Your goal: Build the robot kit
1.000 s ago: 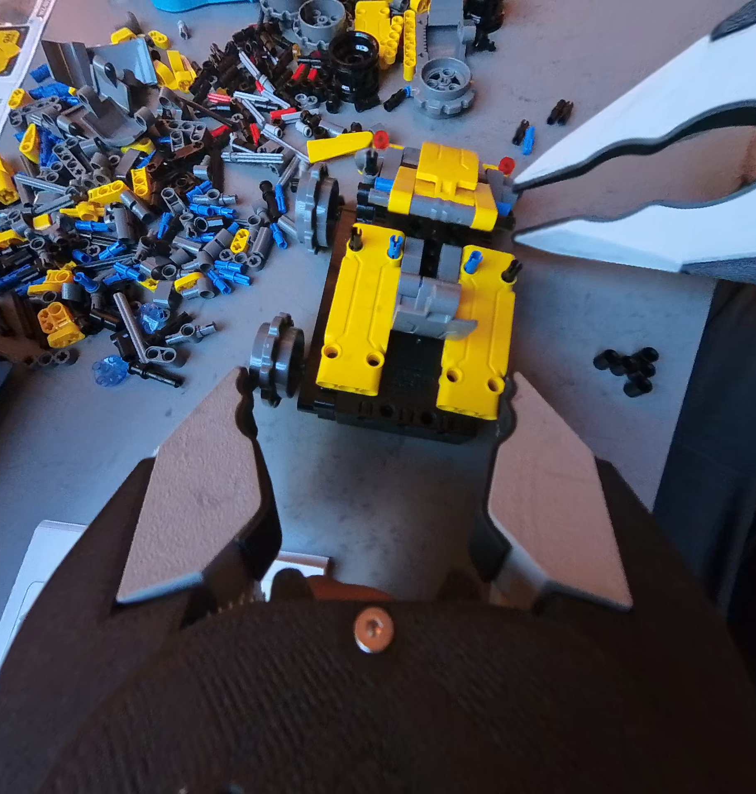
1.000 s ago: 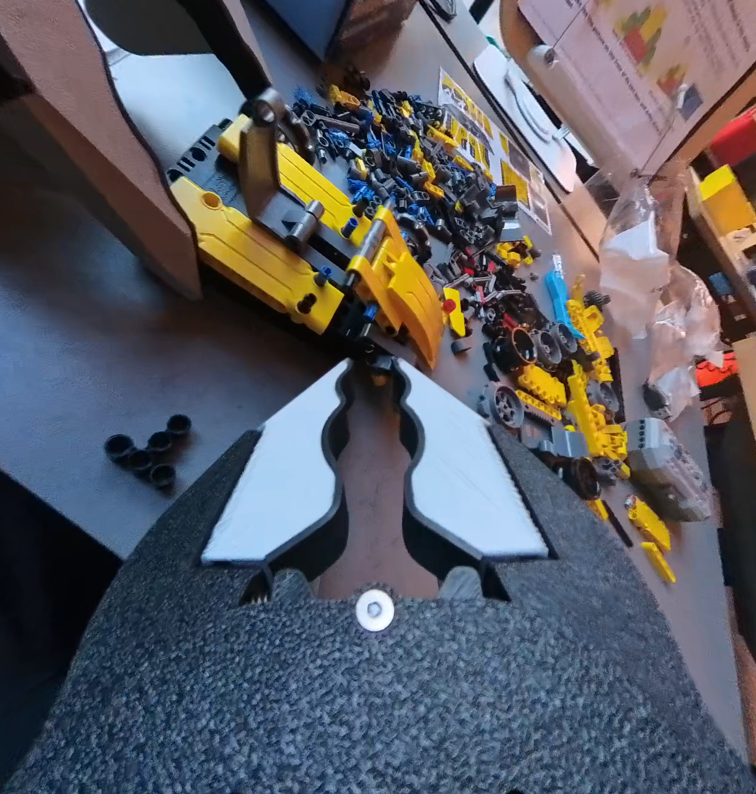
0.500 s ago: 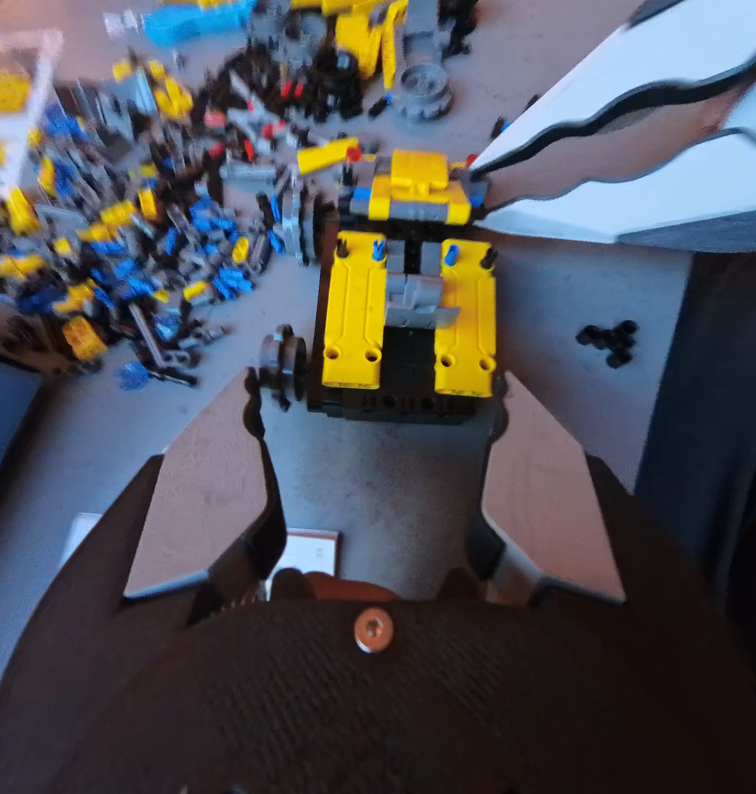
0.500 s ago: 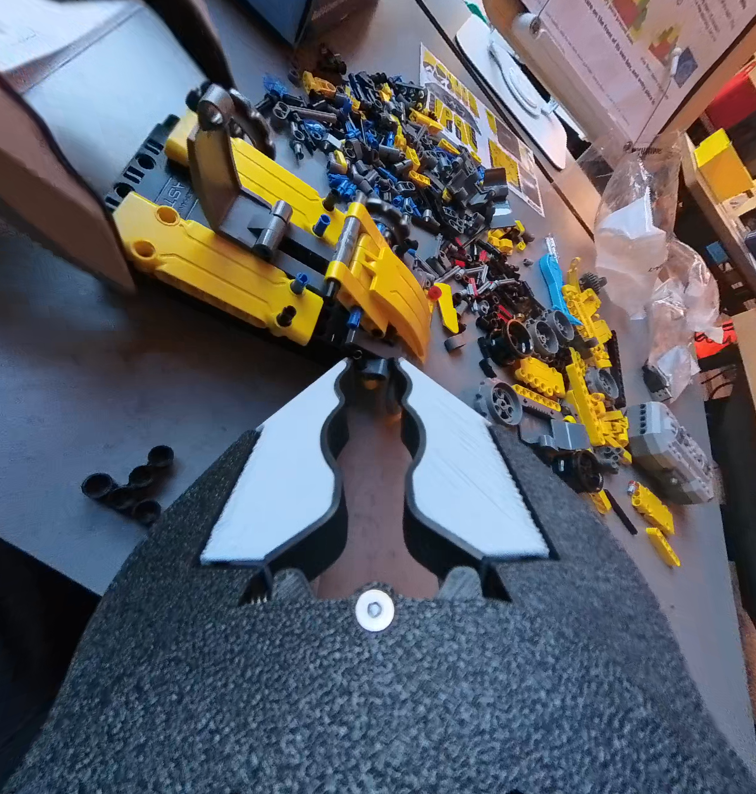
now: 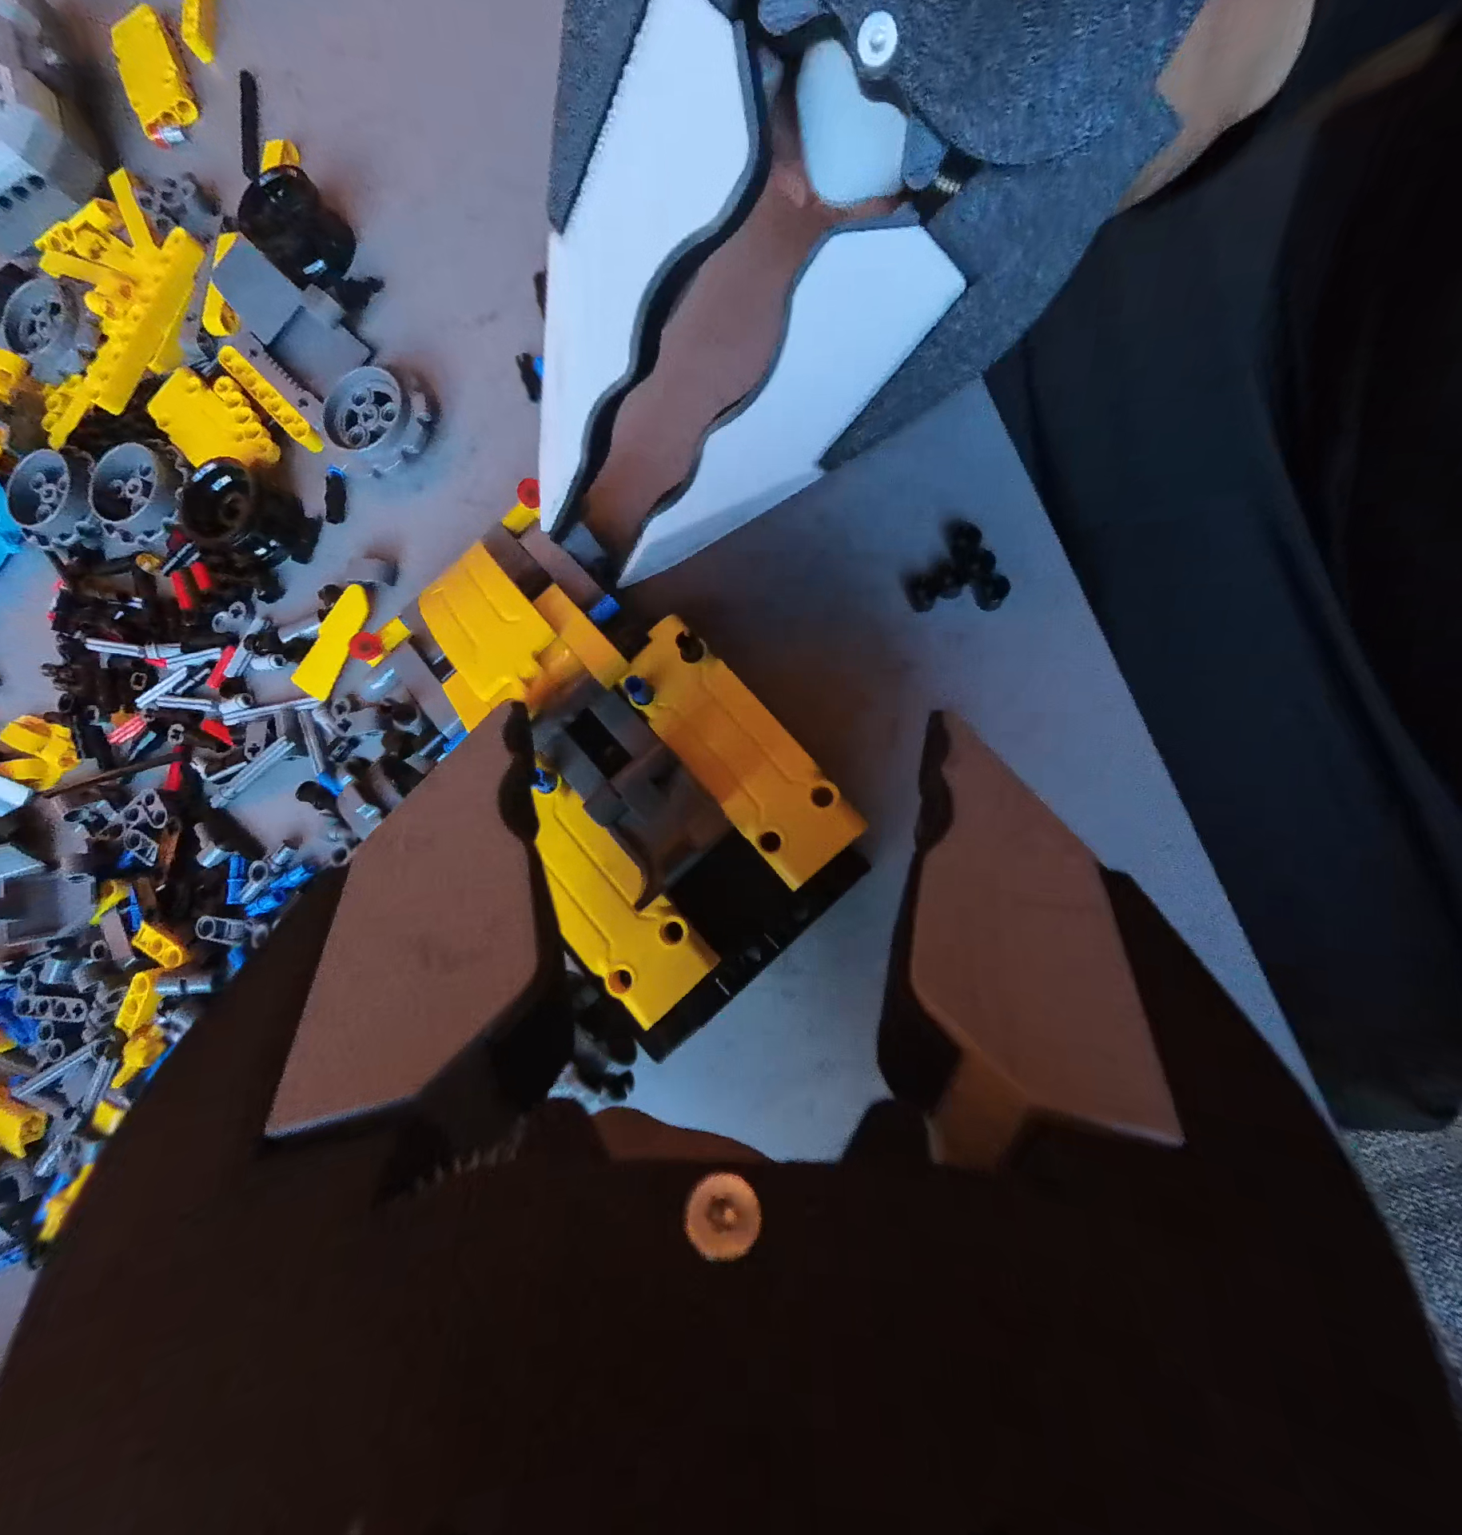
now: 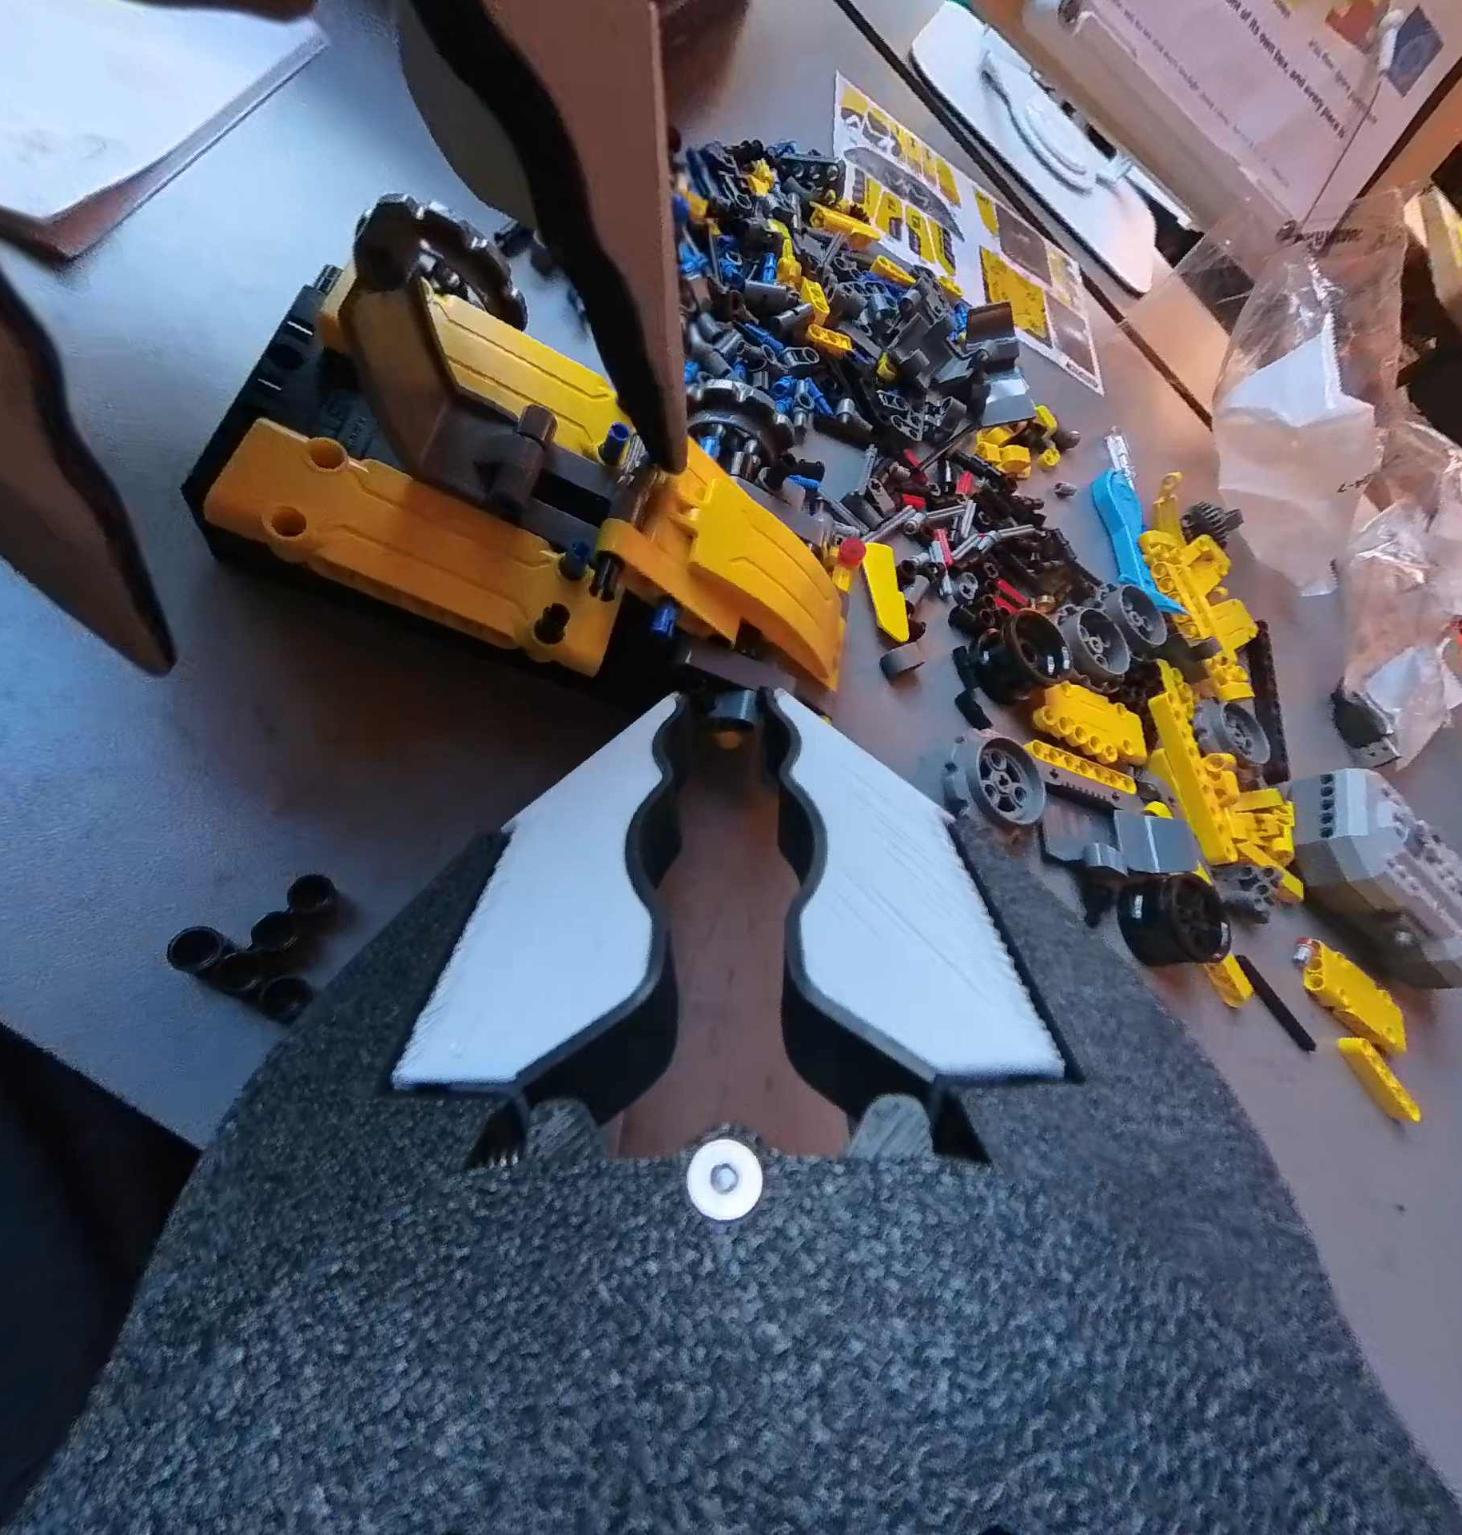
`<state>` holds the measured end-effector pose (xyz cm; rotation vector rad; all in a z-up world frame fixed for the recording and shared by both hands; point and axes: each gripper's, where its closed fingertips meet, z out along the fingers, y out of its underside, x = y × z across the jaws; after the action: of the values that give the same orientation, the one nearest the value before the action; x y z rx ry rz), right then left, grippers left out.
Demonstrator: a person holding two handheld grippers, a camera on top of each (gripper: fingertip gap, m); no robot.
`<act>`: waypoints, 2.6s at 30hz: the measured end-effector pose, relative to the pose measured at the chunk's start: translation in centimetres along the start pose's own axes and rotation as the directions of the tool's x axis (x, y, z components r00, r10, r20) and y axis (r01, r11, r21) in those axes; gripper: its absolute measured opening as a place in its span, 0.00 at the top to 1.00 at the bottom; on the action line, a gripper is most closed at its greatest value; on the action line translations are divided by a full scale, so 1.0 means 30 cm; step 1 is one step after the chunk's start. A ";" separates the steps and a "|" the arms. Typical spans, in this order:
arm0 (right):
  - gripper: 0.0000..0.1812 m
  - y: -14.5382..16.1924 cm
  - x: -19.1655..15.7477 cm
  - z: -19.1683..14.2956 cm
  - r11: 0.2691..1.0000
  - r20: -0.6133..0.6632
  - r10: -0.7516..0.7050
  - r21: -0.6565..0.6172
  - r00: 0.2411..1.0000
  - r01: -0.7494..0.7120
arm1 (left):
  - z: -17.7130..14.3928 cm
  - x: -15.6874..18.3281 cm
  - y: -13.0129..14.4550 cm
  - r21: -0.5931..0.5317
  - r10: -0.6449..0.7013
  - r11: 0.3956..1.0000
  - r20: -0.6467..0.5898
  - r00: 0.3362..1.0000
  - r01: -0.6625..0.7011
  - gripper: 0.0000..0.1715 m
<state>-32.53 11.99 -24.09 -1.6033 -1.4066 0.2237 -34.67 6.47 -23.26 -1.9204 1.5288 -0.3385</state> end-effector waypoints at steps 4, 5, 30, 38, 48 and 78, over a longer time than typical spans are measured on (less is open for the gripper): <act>0.91 -0.001 0.009 0.012 1.000 0.009 0.024 -0.005 1.000 -0.024 | 0.013 -0.001 -0.002 0.041 -0.017 0.999 0.013 1.000 0.017 0.43; 0.91 -0.002 0.010 0.014 0.999 0.022 0.043 -0.005 0.999 -0.043 | 0.012 -0.001 -0.002 0.050 -0.025 0.998 0.011 1.000 0.024 0.42; 0.84 -0.012 0.036 -0.019 0.846 0.375 0.506 -0.040 0.777 -0.532 | 0.016 -0.016 -0.004 0.072 -0.035 0.997 0.056 0.998 0.031 0.44; 0.90 -0.006 0.022 0.025 0.998 0.059 0.066 -0.027 0.996 -0.065 | 0.018 -0.024 -0.015 0.091 -0.033 0.996 0.079 0.996 0.026 0.45; 0.92 -0.009 0.034 0.056 0.979 0.130 0.203 -0.046 0.970 -0.199 | 0.027 -0.012 -0.004 0.077 -0.050 0.996 0.057 0.997 0.045 0.41; 0.86 -0.024 0.030 0.043 0.936 0.272 0.349 -0.051 0.897 -0.348 | 0.025 -0.016 0.000 0.089 -0.063 0.994 0.067 0.996 0.057 0.41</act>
<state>-33.59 13.33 -23.86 -1.8744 -1.3105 0.6834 -34.40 7.17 -23.73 -1.8932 1.3920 -0.3549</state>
